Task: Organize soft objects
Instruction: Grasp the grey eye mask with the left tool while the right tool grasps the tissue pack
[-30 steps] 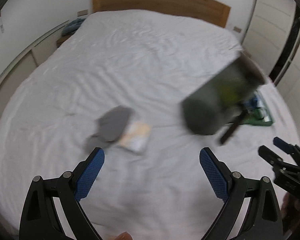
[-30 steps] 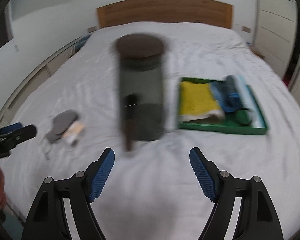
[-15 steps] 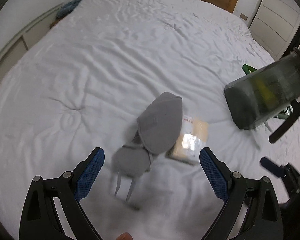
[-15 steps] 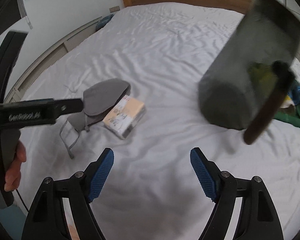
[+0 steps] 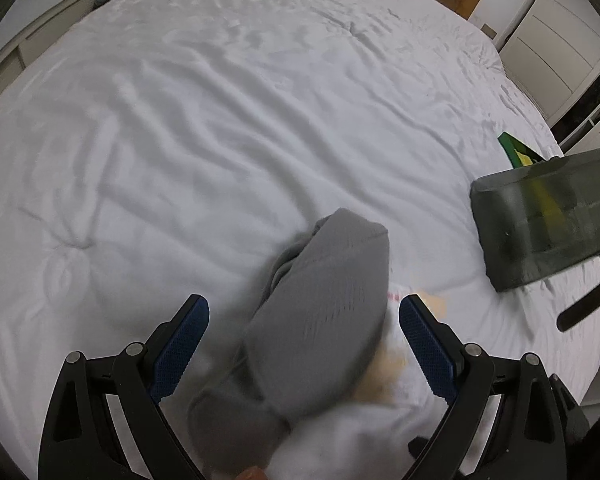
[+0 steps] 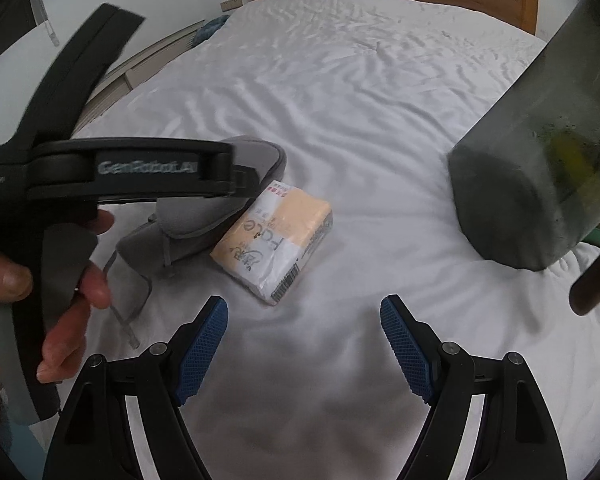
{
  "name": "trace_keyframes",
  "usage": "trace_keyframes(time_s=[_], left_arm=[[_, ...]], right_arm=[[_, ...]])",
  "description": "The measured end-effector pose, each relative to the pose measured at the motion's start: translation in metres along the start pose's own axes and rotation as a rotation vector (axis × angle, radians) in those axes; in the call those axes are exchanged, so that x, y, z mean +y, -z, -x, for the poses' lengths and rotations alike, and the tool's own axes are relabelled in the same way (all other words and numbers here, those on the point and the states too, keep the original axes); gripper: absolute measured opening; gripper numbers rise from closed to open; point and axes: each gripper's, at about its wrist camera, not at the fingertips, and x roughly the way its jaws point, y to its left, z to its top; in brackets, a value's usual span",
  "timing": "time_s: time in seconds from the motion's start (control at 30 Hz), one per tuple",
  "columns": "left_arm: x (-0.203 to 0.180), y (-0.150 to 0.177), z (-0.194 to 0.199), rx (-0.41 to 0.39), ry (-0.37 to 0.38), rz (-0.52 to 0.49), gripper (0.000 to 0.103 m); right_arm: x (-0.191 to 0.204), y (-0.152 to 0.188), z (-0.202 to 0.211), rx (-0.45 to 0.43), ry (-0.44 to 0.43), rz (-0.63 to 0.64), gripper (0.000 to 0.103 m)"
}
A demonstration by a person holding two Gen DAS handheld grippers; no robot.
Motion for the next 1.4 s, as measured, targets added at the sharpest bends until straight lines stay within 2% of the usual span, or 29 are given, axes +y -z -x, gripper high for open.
trace_keyframes(time_s=[0.1,0.2,0.3,0.47,0.63,0.93,1.07,1.13,1.3,1.4], left_arm=[[-0.002,-0.008,-0.015,0.027,-0.006,-0.007,0.093],[-0.001,-0.014,-0.026,0.041,-0.081,-0.028,0.093],[0.005,-0.015,-0.023,0.029,-0.131,-0.046,0.093],[0.032,-0.007,-0.019,0.032,-0.152,-0.040,0.094],[0.041,-0.002,-0.011,0.013,-0.191,-0.062,0.094],[0.064,-0.002,-0.005,0.019,-0.185,-0.043,0.094],[0.064,0.002,-0.003,0.029,-0.182,-0.064,0.093],[0.061,0.006,-0.002,0.034,-0.183,-0.085,0.088],[0.052,0.007,-0.001,0.033,-0.164,-0.101,0.069],[0.044,0.010,0.000,0.037,-0.179,-0.121,0.066]], right_arm=[[-0.001,-0.004,-0.006,0.003,0.005,-0.001,0.079],[0.001,-0.009,-0.013,0.004,0.009,0.003,0.079],[0.002,-0.013,-0.019,0.007,0.005,-0.002,0.079],[0.007,-0.020,-0.030,0.013,-0.020,-0.015,0.079],[0.010,-0.028,-0.047,0.028,-0.049,-0.058,0.079],[0.019,-0.045,-0.072,0.051,-0.026,-0.095,0.080],[0.027,-0.050,-0.088,0.086,0.024,-0.101,0.081],[0.029,-0.052,-0.092,0.094,0.040,-0.102,0.071],[0.024,-0.052,-0.091,0.087,0.015,-0.103,0.063],[0.024,-0.051,-0.089,0.083,0.004,-0.088,0.061]])
